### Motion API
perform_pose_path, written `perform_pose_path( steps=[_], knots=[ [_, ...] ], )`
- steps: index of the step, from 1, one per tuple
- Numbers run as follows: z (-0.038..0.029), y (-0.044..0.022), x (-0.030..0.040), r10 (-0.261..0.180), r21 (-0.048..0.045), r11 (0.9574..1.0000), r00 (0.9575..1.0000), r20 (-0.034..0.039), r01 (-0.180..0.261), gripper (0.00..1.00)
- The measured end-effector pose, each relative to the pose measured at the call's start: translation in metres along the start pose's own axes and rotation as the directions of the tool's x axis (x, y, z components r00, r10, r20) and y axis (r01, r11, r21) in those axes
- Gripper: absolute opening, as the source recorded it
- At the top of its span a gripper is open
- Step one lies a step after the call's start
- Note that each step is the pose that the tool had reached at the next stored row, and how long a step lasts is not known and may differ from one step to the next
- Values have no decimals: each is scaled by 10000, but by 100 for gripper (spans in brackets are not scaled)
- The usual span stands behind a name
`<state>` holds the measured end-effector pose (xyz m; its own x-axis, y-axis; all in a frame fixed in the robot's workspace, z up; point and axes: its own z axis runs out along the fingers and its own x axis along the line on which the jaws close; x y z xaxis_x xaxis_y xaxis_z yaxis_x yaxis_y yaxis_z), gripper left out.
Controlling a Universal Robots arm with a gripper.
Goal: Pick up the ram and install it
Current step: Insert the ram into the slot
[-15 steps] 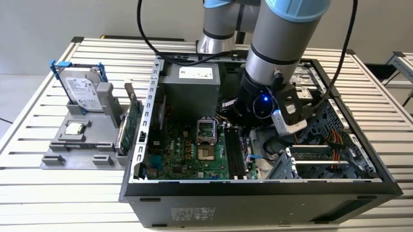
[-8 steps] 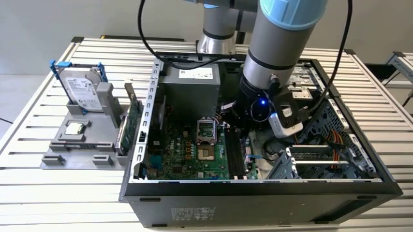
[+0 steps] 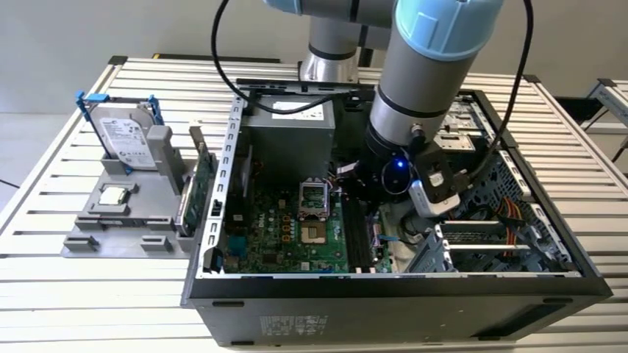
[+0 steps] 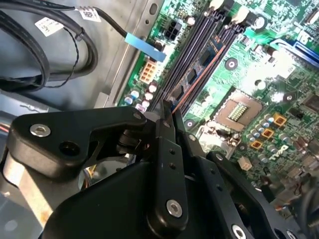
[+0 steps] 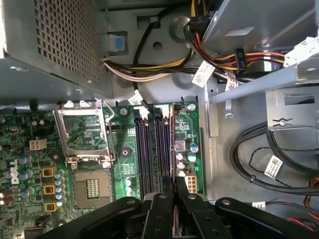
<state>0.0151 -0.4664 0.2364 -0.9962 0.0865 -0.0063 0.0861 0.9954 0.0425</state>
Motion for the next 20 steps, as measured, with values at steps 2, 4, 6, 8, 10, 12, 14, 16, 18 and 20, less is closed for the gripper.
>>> perform_pose_path(
  steps=[2,4,6,8,10,12,14,16,18,20],
  knots=[
    [14,-15,-6,-31,0,10000,10000,-2,31,0],
    [26,-20,-18,-70,-2,10000,10000,-3,70,0],
    [31,-34,-19,-161,1,9999,9999,-7,161,0],
    [38,-40,-20,-318,-3,9995,9995,-14,318,0],
    [41,-52,-21,-459,-2,9989,9989,-19,459,0],
    [44,-70,-23,-479,-3,9989,9989,-20,479,0],
    [49,-87,-23,-478,-4,9989,9989,-21,478,0],
    [50,-109,-13,-478,-3,9989,9989,-20,478,0],
    [60,-116,-5,-479,-6,9989,9988,-20,479,0],
    [74,-118,-2,-479,-3,9989,9988,-21,479,0]
  ],
)
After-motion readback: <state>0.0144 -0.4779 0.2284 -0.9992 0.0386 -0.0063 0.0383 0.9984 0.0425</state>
